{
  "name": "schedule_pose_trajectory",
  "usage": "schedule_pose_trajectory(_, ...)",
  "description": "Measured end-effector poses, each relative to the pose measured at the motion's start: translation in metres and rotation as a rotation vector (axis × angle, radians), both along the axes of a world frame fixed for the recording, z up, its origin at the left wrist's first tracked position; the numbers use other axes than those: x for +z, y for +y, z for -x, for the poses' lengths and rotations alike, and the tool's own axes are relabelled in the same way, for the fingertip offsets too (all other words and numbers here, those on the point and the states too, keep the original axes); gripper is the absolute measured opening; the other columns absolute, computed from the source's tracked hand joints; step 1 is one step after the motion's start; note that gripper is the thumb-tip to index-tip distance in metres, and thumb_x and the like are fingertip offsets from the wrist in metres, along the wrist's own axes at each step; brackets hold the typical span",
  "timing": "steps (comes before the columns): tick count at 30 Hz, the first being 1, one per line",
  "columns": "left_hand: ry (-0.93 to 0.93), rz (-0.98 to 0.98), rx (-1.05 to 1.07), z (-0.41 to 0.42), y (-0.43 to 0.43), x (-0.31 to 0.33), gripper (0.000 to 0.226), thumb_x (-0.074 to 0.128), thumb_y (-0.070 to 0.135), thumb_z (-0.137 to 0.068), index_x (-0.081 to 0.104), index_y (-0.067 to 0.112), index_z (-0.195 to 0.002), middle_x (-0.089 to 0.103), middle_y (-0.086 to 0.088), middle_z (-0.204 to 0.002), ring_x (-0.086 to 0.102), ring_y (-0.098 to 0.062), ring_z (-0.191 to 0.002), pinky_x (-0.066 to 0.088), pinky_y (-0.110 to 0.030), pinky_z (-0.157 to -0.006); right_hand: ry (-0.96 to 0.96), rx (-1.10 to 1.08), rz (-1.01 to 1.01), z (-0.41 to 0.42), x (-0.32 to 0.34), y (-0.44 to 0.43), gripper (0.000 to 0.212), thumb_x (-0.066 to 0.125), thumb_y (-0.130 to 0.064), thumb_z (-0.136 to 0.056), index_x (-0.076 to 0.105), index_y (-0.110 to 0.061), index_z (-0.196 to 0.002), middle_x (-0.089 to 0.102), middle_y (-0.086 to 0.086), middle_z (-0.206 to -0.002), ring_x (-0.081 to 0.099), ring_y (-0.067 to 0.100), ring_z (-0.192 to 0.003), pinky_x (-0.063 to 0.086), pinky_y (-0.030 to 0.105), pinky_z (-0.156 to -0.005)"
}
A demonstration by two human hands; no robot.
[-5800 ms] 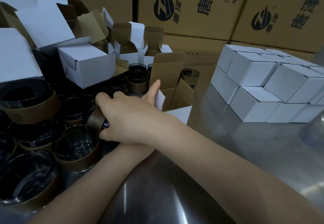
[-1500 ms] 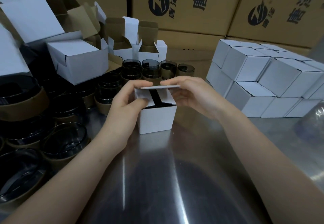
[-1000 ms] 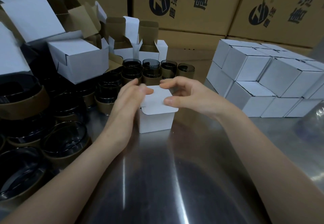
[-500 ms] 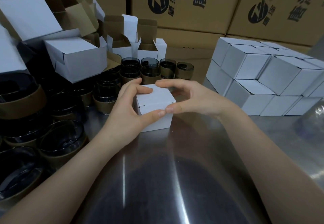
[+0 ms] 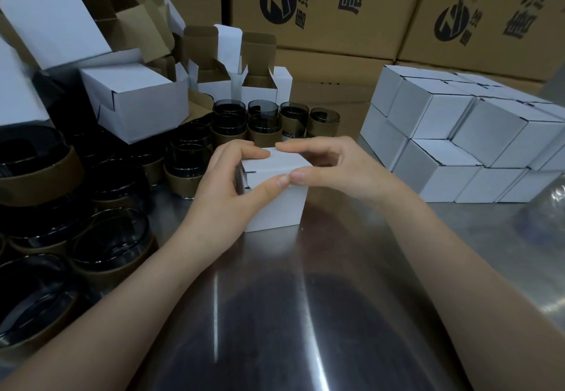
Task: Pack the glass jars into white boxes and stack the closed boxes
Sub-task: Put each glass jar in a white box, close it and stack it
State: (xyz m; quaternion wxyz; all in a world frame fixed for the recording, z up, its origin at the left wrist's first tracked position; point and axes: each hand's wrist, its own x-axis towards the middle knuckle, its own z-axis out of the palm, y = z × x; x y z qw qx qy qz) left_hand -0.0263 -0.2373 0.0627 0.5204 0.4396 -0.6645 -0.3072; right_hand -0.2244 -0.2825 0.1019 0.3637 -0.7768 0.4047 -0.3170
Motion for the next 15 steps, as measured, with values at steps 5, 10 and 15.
schedule_pose_trajectory(5,0.036,-0.021,-0.008,0.0007,-0.0013,0.0025,0.033,0.064,0.046,-0.075,0.055,0.032,-0.104,0.053,0.003,-0.119,0.054,-0.013,-0.111,0.054,-0.037,-0.086,-0.012,-0.012,0.021,-0.0019,0.0001,0.0008,0.034,0.074,-0.043,-0.075,0.069,-0.045,-0.109,0.068,-0.019,-0.117,0.065,0.014,-0.109,0.052,0.039,-0.099)
schedule_pose_trajectory(10,0.065,-0.051,-0.017,0.0007,-0.0016,0.0033,0.038,0.065,0.045,-0.074,0.055,0.026,-0.106,0.053,-0.001,-0.121,0.055,-0.015,-0.111,0.054,-0.032,-0.083,-0.027,0.001,0.004,-0.0012,0.0011,0.0011,0.037,0.077,-0.041,-0.073,0.07,-0.044,-0.108,0.069,-0.018,-0.115,0.065,0.016,-0.108,0.053,0.04,-0.098)
schedule_pose_trajectory(15,0.078,-0.059,-0.01,0.0017,-0.0016,0.0035,0.043,0.066,0.045,-0.072,0.055,0.024,-0.107,0.052,0.001,-0.122,0.054,-0.015,-0.114,0.055,-0.033,-0.083,-0.013,0.018,-0.028,-0.0007,0.002,0.0008,0.044,0.077,-0.048,-0.067,0.07,-0.045,-0.11,0.069,-0.015,-0.117,0.065,0.019,-0.109,0.052,0.046,-0.097)
